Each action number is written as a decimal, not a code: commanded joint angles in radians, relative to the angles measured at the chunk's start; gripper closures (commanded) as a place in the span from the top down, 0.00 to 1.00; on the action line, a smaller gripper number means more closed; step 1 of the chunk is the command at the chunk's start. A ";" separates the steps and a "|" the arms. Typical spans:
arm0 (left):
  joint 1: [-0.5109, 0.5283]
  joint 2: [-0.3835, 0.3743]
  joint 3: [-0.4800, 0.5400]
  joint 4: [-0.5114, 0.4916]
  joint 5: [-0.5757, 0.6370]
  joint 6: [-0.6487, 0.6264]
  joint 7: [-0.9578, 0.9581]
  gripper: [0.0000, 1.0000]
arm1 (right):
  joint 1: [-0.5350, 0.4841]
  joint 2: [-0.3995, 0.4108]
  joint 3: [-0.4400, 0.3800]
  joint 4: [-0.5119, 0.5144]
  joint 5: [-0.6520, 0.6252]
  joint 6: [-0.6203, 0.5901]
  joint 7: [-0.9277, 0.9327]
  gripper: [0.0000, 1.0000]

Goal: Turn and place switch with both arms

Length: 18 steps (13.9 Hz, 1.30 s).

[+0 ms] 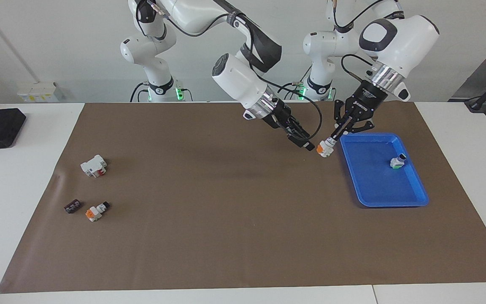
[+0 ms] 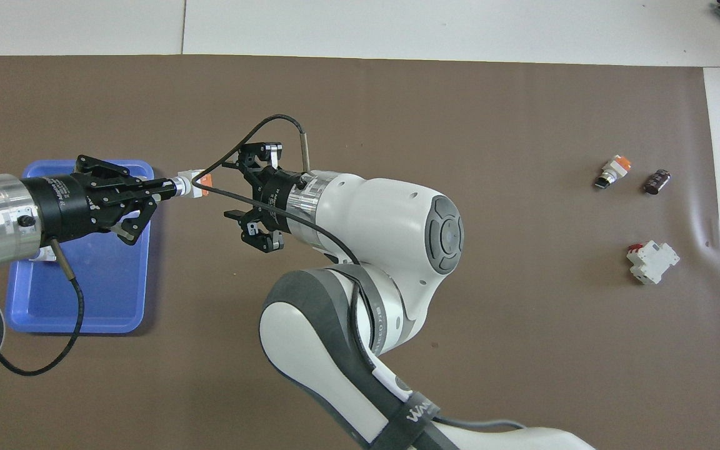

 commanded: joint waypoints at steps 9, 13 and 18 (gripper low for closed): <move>0.080 -0.011 -0.005 -0.047 0.202 0.024 0.238 0.00 | -0.206 -0.136 -0.010 -0.101 -0.650 -0.266 -0.210 1.00; 0.172 -0.003 -0.005 -0.093 0.234 0.025 0.572 0.00 | -0.373 -0.217 -0.010 -0.100 -0.774 -0.529 -0.582 1.00; 0.289 0.058 -0.005 -0.104 0.315 0.033 1.051 0.00 | -0.539 -0.284 -0.009 -0.087 -0.949 -0.767 -0.871 1.00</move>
